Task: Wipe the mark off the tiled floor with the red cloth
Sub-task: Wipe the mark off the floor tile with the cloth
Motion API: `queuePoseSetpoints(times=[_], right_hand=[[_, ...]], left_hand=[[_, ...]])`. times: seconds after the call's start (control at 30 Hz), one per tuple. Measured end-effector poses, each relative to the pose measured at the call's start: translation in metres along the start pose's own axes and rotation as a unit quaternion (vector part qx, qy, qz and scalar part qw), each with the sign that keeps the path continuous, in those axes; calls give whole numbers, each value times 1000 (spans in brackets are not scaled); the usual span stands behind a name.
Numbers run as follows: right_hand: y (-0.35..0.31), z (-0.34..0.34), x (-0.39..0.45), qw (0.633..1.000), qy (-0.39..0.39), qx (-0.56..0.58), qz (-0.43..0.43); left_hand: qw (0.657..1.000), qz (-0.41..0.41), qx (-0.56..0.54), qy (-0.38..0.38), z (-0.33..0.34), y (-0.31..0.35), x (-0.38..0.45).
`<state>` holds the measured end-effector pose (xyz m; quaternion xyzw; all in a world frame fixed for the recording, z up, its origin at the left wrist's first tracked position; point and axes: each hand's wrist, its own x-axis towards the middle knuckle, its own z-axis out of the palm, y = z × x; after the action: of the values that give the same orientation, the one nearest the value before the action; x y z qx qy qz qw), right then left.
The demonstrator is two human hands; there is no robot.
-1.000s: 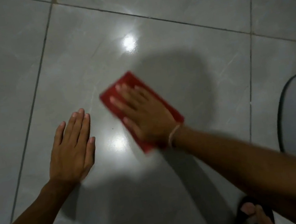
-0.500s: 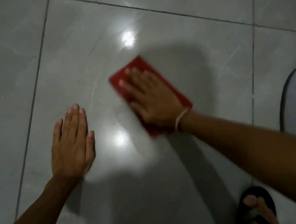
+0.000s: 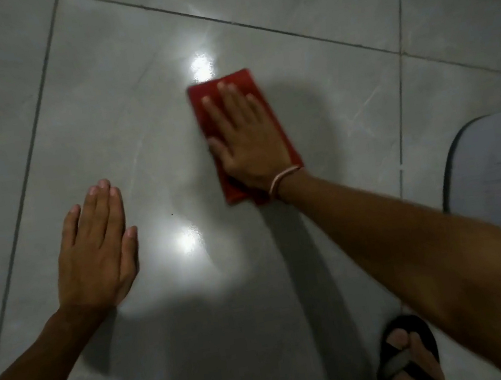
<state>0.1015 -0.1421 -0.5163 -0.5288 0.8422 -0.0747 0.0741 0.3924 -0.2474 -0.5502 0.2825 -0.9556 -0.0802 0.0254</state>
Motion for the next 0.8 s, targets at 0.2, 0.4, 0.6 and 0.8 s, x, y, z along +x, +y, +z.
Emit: queuePoseSetpoints(times=[0.2,0.4,0.6,0.8], right_hand=[[51,1,-179,979,-102,-21,-175],[134,-30,-68,996,-34,-43,67],[-15,2,-4,996,-22,-24,-82],[46,2,-185,934,-136,0,-331]], left_hand=[[1000,14,3,21,1,-1,-2],[1000,3,25,6,-1,1,1],[1000,10,17,2,-1,0,-1],[1000,13,18,12,3,-4,-1]])
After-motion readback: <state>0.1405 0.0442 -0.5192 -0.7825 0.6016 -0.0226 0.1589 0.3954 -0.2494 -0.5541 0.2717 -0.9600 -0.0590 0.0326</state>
